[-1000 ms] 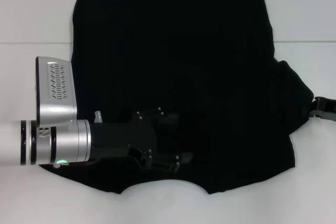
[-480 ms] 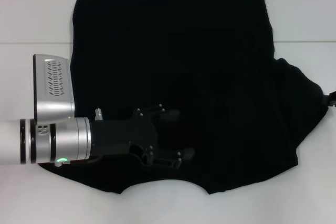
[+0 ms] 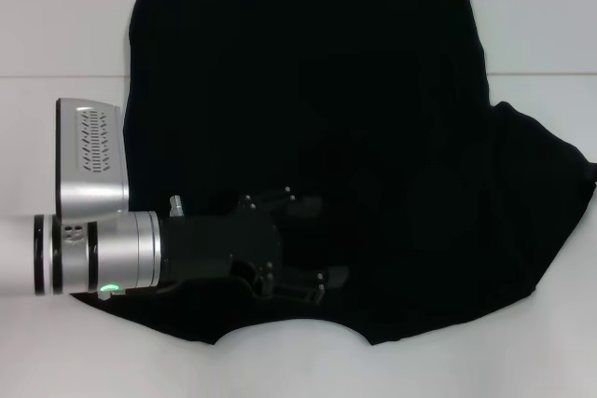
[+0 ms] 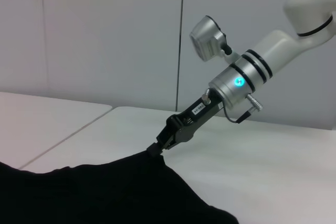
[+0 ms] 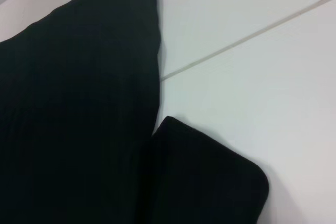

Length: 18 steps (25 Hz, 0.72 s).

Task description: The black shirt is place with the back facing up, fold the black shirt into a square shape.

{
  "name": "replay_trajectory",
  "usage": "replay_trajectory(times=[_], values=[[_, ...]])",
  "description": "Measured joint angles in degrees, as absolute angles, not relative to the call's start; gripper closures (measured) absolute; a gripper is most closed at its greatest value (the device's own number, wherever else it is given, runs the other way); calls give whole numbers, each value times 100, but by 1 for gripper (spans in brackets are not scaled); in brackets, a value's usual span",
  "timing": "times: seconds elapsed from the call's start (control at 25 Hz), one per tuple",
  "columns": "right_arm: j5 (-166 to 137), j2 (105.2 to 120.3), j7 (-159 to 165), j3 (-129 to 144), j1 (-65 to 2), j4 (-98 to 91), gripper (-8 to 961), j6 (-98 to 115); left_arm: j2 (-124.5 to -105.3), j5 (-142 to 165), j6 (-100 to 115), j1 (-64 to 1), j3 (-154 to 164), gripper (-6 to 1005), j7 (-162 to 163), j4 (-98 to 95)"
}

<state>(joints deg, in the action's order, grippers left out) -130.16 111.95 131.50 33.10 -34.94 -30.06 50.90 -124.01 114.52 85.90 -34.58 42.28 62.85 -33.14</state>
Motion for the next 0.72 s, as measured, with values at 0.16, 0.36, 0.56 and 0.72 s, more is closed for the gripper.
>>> replay_trajectory(times=[0.16, 0.36, 0.56, 0.72], values=[[-13016, 11199, 13135, 3285, -3485, -3006, 951, 4982, -12401, 11452, 8619, -3451, 4227, 64, 6285, -3313], [-13016, 11204, 13092, 3239, -3478, -2973, 951, 4881, -12401, 11452, 8631, -3456, 4227, 69, 6285, -3313], [-13016, 11206, 13089, 3148, -3436, -2965, 950, 4854, -12401, 11447, 8631, -3468, 4227, 74, 6284, -3313], [-13016, 11206, 13081, 3048, -3393, -2965, 950, 4891, -12401, 11443, 8631, -3468, 4227, 78, 6284, -3313]])
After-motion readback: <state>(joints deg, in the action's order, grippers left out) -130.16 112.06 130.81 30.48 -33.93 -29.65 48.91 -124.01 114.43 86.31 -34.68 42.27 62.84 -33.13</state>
